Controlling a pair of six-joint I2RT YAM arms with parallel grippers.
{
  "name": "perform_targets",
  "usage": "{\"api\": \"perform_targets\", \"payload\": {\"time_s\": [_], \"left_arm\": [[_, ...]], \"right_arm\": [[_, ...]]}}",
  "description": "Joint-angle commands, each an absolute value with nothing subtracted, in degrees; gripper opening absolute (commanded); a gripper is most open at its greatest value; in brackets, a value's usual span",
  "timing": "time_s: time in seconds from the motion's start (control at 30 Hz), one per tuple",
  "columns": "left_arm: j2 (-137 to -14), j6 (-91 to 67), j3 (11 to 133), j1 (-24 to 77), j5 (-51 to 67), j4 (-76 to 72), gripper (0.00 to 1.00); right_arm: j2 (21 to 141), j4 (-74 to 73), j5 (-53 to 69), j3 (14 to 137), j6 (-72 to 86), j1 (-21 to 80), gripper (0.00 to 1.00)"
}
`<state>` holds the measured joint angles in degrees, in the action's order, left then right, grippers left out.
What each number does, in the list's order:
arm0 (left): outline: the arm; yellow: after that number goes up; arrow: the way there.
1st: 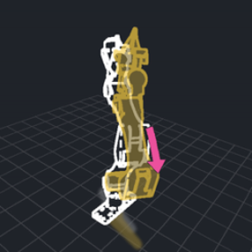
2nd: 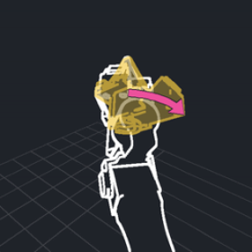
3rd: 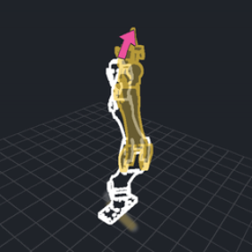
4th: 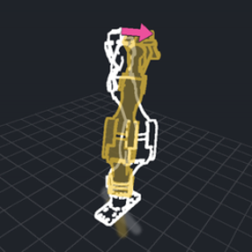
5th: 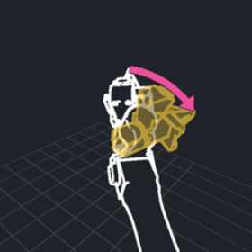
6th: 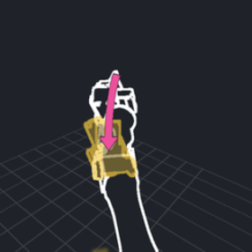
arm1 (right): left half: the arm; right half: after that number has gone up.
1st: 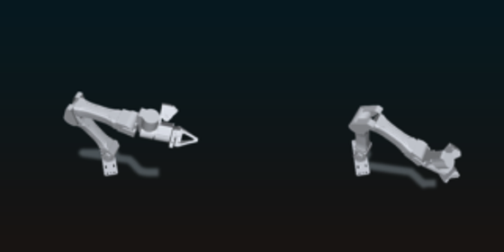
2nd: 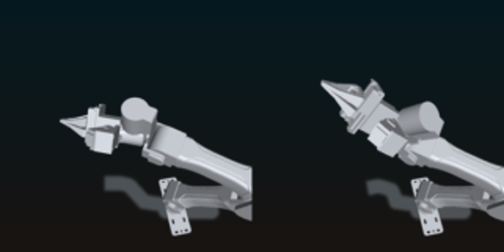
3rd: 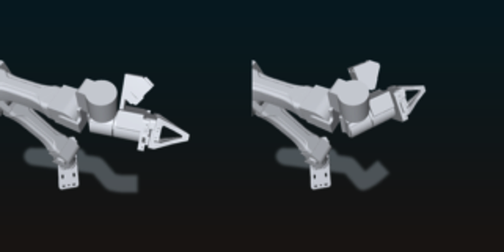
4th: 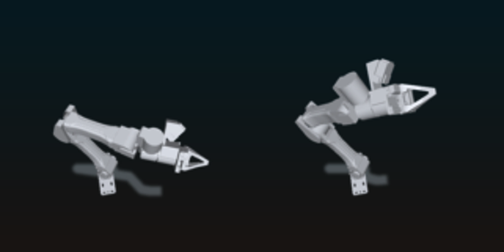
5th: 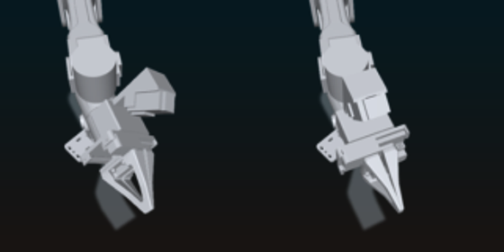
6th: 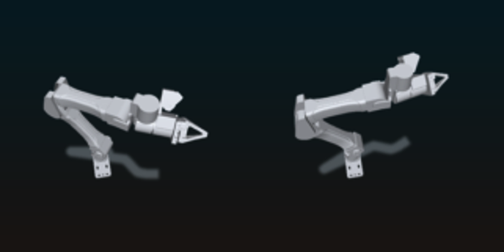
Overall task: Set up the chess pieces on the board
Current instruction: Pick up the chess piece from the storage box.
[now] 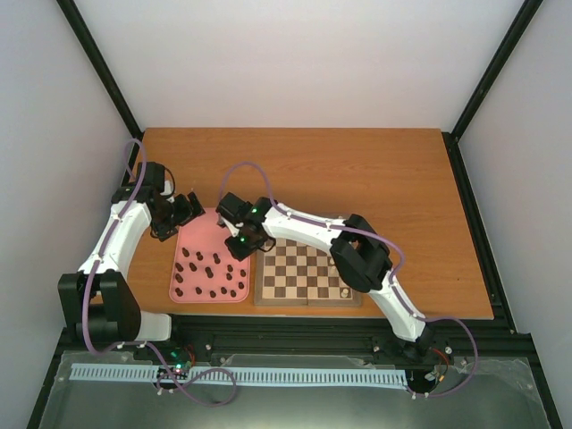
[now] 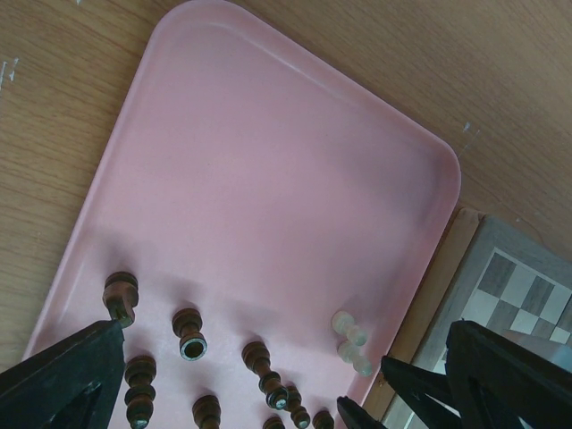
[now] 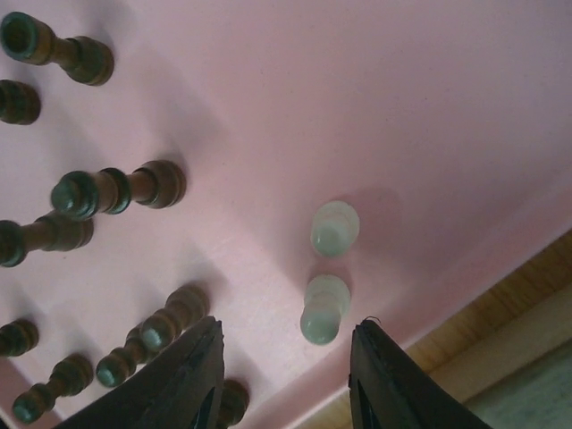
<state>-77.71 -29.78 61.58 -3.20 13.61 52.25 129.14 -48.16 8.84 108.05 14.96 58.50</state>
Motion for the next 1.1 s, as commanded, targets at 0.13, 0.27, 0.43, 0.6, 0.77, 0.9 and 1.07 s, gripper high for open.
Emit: {"api": "perform_targets", "payload": {"time_s": [0.13, 0.27, 0.43, 0.6, 0.77, 0.9, 1.07], "left_arm": [[-76.5, -29.5, 62.8, -3.1, 14.2, 51.8, 1.00], [-76.4, -29.5, 62.4, -3.1, 14.2, 51.7, 1.00], [-76.4, -29.4, 62.2, -3.1, 14.2, 51.8, 1.00], [-76.5, -29.5, 62.1, -3.1, 14.1, 51.8, 1.00], [-76.5, -29.4, 62.0, -3.1, 14.1, 51.7, 1.00], [-76.3, -29.2, 61.8, -3.1, 13.9, 51.9, 1.00], [-75.9, -28.9, 61.6, -3.1, 13.4, 52.0, 1.00]], "right_arm": [[132.1, -49.8, 8.7, 111.3, 14.2, 58.8, 0.36], [133.0, -50.4, 8.3, 112.1, 14.0, 58.7, 0.33], [134.1, -51.3, 7.5, 112.8, 14.1, 58.7, 0.24], [134.3, -51.8, 7.3, 112.9, 13.9, 58.7, 0.15], [133.0, -51.6, 6.2, 112.8, 13.5, 58.7, 0.05], [129.4, -50.8, 4.9, 112.8, 13.2, 58.6, 0.04], [121.8, -52.2, 3.7, 112.1, 14.3, 58.0, 0.03]]}}
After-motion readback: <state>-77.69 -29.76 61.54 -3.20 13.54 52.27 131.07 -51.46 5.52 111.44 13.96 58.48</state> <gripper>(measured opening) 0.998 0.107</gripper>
